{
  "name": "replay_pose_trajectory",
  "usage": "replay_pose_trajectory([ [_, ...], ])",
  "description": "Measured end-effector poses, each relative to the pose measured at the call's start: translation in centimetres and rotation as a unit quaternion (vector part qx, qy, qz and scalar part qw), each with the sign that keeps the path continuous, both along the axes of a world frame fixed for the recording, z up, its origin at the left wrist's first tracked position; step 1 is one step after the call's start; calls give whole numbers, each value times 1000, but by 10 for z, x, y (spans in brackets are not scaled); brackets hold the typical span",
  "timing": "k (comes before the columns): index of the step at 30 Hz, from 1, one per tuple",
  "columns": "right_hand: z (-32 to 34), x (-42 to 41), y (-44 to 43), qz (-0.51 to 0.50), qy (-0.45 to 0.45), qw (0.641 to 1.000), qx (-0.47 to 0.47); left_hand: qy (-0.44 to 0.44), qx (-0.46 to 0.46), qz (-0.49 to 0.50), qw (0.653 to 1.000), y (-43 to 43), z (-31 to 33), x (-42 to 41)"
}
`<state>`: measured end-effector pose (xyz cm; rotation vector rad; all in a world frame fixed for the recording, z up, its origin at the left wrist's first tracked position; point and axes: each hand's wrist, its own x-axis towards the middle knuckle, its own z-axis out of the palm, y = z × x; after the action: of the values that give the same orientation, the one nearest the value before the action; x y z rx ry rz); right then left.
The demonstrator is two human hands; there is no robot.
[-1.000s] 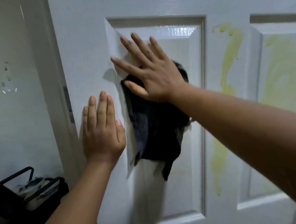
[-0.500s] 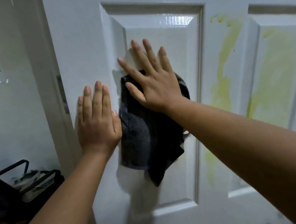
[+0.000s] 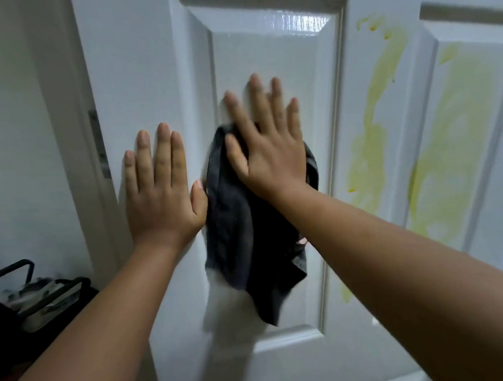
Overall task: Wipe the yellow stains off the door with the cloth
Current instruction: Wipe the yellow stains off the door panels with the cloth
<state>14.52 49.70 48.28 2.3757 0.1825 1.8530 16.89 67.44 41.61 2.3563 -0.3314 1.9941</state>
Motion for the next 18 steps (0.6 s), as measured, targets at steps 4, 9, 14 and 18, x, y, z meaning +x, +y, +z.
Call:
replay_pose_trajectory([
  [4,-3,-6,-36,26,46,948,-314,12,11,3,1000,1,-7,1],
  [9,55,-5,-48,-39,12,987,-158,10,8,-5,1000,2,-8,3],
  [14,93,5,-1,-44,-36,988,144,-1,14,4,1000,2,-9,3],
  [18,43,0,8,-28,-15,999,33,-19,5,-13,1000,2,-11,3],
])
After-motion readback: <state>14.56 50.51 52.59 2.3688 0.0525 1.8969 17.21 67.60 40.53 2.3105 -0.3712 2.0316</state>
